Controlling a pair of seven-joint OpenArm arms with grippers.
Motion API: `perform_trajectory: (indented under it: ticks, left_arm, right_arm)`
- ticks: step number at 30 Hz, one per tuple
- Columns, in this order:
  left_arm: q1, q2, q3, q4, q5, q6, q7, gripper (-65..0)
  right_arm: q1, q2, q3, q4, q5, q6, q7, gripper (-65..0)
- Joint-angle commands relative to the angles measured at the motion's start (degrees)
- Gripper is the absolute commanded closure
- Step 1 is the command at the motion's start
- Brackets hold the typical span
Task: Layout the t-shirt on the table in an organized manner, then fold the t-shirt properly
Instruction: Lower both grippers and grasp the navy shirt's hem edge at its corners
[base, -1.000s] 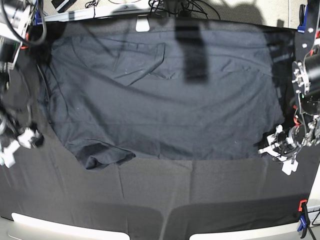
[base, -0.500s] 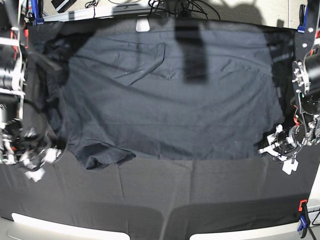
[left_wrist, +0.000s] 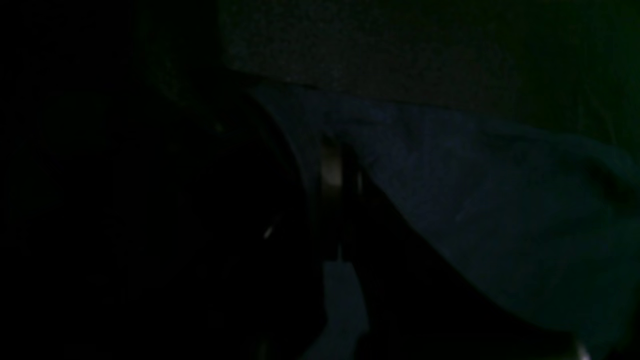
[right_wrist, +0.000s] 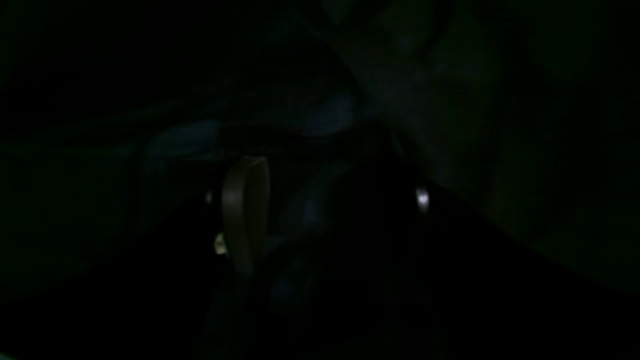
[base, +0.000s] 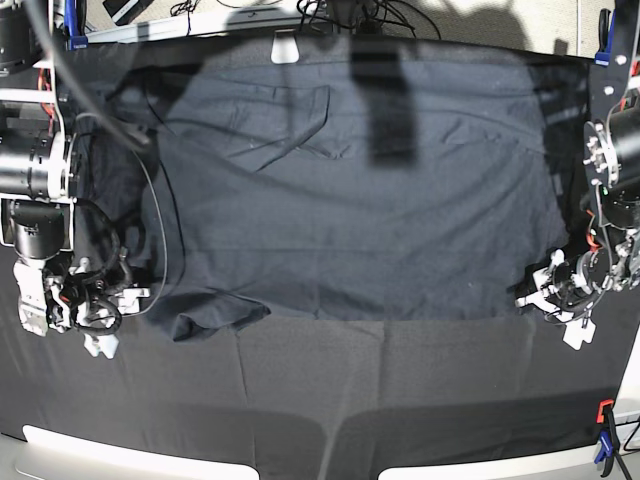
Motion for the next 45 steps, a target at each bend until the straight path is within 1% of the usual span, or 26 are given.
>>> perform_trajectory:
  ticks: [1,4,6,8,10,13,18,21,24,33,38,39,40,41,43,44,45]
  left_arm:
    - [-1.7,-0.6,-0.2,0.5,-0.2,-0.2,-0.2,0.0]
    - [-1.7,-0.6,-0.2,0.5,-0.2,-0.2,-0.3,0.0]
    - [-1.7,-0.6,-0.2,0.5,-0.9,-0.2,-0.3,0.0]
    - [-1.7,-0.6,-0.2,0.5,-3.0,-0.2,-0.3,0.0]
    - [-1.7,-0.6,-0.2,0.5,-4.1,-0.2,-0.3,0.0]
    - [-1.7,-0.6,-0.2,0.5,-4.2,-0.2,-0.3,0.0]
    - [-1.7,-0.6,-0.2,0.5,-4.2,-0.2,-0.3,0.0]
    - [-1.7,-0.6,-0.2,0.5,-4.2,-0.2,-0.3,0.0]
    - [-1.7,-0.6,-0.2,0.5,-4.2,-0.2,-0.2,0.0]
    - [-1.7,-0.6,-0.2,0.5,-4.2,-0.2,-0.2,0.0]
    - [-1.7,-0.6,-0.2,0.5,-4.2,-0.2,-0.1,0.0]
    - [-1.7,-0.6,-0.2,0.5,-4.2,-0.2,-0.1,0.0]
    - [-1.7,-0.6,-0.2,0.5,-4.2,-0.2,-0.1,0.0]
    - [-1.7,-0.6,-0.2,0.5,-4.2,-0.2,-0.3,0.0]
    - [-1.7,-0.6,-0.2,0.5,-4.2,-0.5,-0.8,0.0]
    - [-1.7,-0.6,-0.2,0.5,-4.2,-1.4,-1.3,0.0]
    - [-1.7,-0.6,-0.2,0.5,-4.3,-2.8,-1.7,0.0]
  right_arm:
    - [1.7,1.3,0.2,0.4,-0.9,-0.9,0.3,-34.3]
    - [1.6,1.3,0.2,0.3,-0.4,-0.4,0.4,-34.3]
    - [1.6,1.4,0.2,0.4,1.0,2.2,1.2,-33.4]
    - [1.6,1.3,0.2,0.4,2.7,3.3,2.1,-29.6]
    - [1.6,1.2,0.2,0.4,2.8,3.3,3.0,-28.8]
    - [2.6,1.6,0.2,0.6,2.8,3.5,4.3,-28.9]
    - [7.4,2.4,0.2,0.8,2.1,4.3,3.9,-29.0]
    - [8.4,2.8,0.2,0.8,1.5,4.3,3.6,-29.0]
    - [6.9,2.8,0.2,0.8,-0.7,4.1,4.3,-29.0]
    - [0.6,2.8,0.2,0.7,-1.1,3.8,7.4,-29.0]
    - [-0.4,2.4,0.2,0.7,-1.0,3.9,7.4,-28.9]
    - [-0.6,2.4,0.2,0.7,-0.8,4.0,7.5,-27.9]
    - [-0.6,2.3,0.2,0.7,-0.6,4.2,7.5,-24.5]
    - [-0.6,2.3,0.2,0.7,-0.6,4.7,7.5,-19.7]
    - [-0.5,2.3,0.2,0.8,0.3,6.4,8.4,-7.7]
    - [-0.5,2.3,0.2,0.8,1.3,7.2,8.4,-3.2]
    - [-0.5,2.3,0.2,0.8,2.3,7.9,8.4,-0.2]
